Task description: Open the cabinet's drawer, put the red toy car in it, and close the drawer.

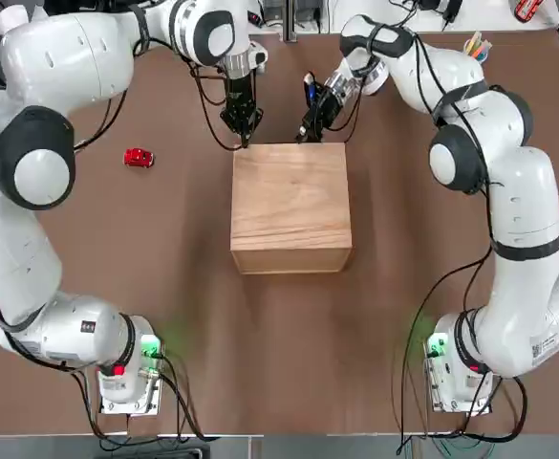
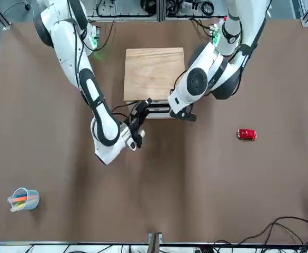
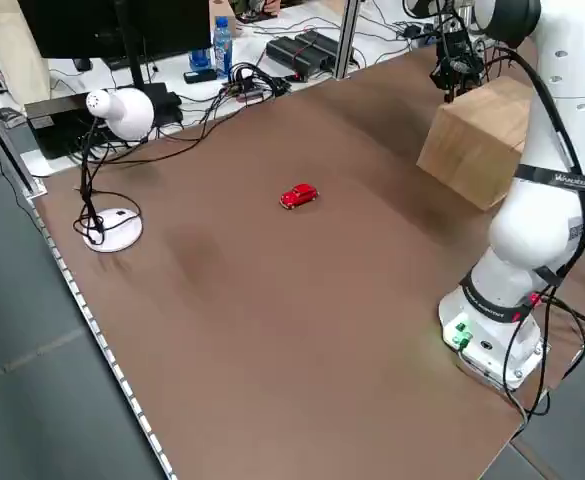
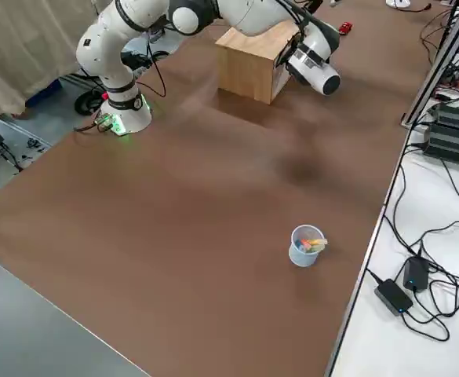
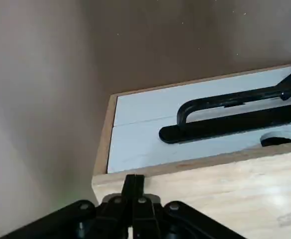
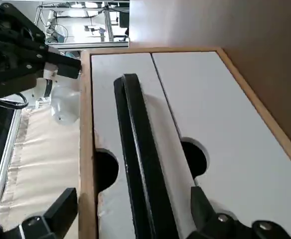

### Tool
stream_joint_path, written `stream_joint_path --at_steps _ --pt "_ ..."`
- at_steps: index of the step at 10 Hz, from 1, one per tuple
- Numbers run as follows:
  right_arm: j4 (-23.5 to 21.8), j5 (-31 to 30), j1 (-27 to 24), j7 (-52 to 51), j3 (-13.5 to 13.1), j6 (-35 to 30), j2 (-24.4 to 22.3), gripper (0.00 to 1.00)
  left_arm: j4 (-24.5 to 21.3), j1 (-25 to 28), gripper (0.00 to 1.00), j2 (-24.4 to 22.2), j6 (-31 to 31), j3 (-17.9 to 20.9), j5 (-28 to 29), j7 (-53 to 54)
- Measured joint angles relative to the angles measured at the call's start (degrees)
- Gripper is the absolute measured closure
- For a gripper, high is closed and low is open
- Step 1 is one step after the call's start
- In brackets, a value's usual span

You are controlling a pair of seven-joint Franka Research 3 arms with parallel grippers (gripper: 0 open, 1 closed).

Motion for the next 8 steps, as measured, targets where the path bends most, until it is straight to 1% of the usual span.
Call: stream_joint_path --at_steps 8 --pt "0.0 1.1 -0.2 1.3 0.0 -0.4 0.6 0.0 0.0 0.0 0.99 0.0 0.0 0.0 0.0 -0.1"
